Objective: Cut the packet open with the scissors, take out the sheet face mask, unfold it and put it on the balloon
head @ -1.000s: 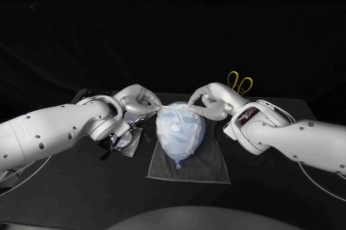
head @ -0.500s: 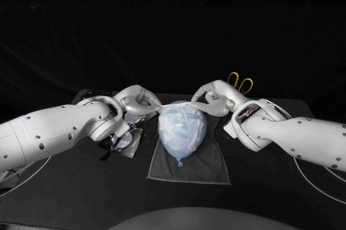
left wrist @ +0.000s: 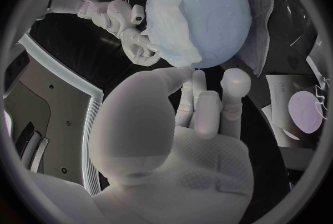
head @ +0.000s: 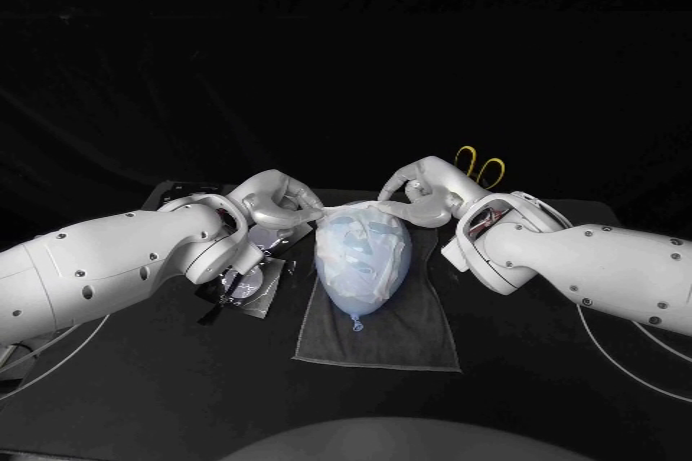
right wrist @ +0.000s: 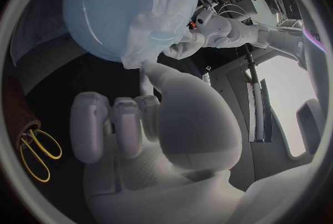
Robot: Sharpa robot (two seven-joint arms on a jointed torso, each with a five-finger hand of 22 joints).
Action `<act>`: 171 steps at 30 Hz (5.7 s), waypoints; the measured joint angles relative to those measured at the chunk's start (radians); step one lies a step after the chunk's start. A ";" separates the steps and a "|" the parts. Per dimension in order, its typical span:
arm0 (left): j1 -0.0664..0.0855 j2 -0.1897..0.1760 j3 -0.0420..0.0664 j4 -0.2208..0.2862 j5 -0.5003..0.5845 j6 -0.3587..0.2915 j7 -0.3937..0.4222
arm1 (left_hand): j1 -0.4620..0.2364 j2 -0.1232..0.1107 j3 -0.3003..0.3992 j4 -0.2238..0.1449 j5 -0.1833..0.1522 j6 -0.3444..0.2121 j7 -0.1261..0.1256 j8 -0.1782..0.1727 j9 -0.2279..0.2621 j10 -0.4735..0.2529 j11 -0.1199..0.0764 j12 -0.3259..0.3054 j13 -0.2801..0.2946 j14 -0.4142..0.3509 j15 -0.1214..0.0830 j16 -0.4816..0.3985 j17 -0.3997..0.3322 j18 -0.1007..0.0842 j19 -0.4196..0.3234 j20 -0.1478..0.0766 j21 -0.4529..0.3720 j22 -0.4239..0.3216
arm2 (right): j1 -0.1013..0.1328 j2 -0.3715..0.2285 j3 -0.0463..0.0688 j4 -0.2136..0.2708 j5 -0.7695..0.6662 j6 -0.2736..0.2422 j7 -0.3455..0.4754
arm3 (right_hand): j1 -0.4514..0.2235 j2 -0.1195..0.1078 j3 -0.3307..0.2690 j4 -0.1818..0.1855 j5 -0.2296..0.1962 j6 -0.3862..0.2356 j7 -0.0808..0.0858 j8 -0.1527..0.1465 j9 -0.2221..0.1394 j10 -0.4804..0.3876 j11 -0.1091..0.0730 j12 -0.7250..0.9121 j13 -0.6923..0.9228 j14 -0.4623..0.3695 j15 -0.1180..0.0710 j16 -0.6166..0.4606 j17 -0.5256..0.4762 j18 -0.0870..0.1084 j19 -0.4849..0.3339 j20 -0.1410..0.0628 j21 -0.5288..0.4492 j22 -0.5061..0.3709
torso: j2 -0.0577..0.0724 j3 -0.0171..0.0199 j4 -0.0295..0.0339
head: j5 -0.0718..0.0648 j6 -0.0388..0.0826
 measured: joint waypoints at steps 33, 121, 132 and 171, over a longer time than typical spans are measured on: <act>0.027 0.043 0.001 -0.047 0.064 -0.038 -0.011 | -0.004 -0.004 0.006 -0.006 -0.001 0.002 0.002 -0.003 0.001 0.004 -0.004 0.000 -0.001 0.011 -0.004 0.003 0.018 0.000 0.007 0.000 0.016 0.000 | 0.033 0.025 0.007 -0.064 0.037 0.013 0.003 | -0.005 -0.005 0.016 -0.010 0.003 -0.011 -0.003 0.010 0.006 0.000 0.000 -0.012 0.000 0.002 -0.002 0.000 0.001 0.000 -0.001 0.000 -0.006 0.000 | -0.001 0.0012 0.0000 | -0.003 0.004; 0.033 0.001 -0.001 -0.004 0.167 -0.110 -0.017 | -0.175 -0.069 -0.288 0.145 0.006 -0.114 0.074 -0.213 -0.035 -0.121 0.081 -0.239 -0.152 -0.360 0.079 -0.194 -0.617 0.036 -0.209 0.074 -0.391 -0.197 | 0.037 -0.056 0.004 -0.001 0.069 0.009 0.039 | -0.093 -0.026 0.000 0.011 0.005 -0.153 0.090 -0.109 -0.060 -0.157 0.075 -0.218 -0.011 -0.002 0.072 -0.015 0.000 0.018 -0.013 0.061 -0.157 0.000 | -0.001 0.0012 0.0004 | -0.015 0.030; -0.003 -0.062 -0.014 0.077 0.149 -0.097 0.132 | 0.064 -0.060 -0.918 0.175 0.011 -0.183 0.032 -0.295 -0.087 -0.181 0.191 -0.531 -0.323 -0.940 0.236 -0.727 -0.905 -0.063 -0.691 0.213 -0.898 -0.648 | 0.008 -0.161 -0.004 0.116 0.129 0.019 0.144 | -0.114 -0.046 -0.019 0.029 0.005 -0.136 0.083 -0.109 -0.063 -0.133 0.070 -0.191 0.002 0.001 0.068 -0.004 0.001 0.018 -0.005 0.059 -0.119 0.000 | -0.002 0.0012 0.0009 | -0.027 0.033; -0.057 -0.019 -0.025 0.100 -0.095 -0.095 0.098 | 0.052 -0.122 -0.977 0.179 0.011 -0.495 0.056 -0.386 -0.186 -0.374 0.122 -0.741 -0.326 -1.234 0.266 -1.314 -1.068 -0.070 -0.983 0.218 -0.921 -1.018 | -0.038 -0.107 -0.011 0.100 0.061 -0.030 0.061 | -0.094 -0.073 -0.410 0.206 0.009 -0.238 0.123 -0.163 -0.077 -0.257 0.111 -0.242 -0.094 0.002 0.088 -0.051 0.001 0.034 -0.088 0.088 -0.358 0.000 | 0.000 0.0010 0.0007 | -0.046 0.030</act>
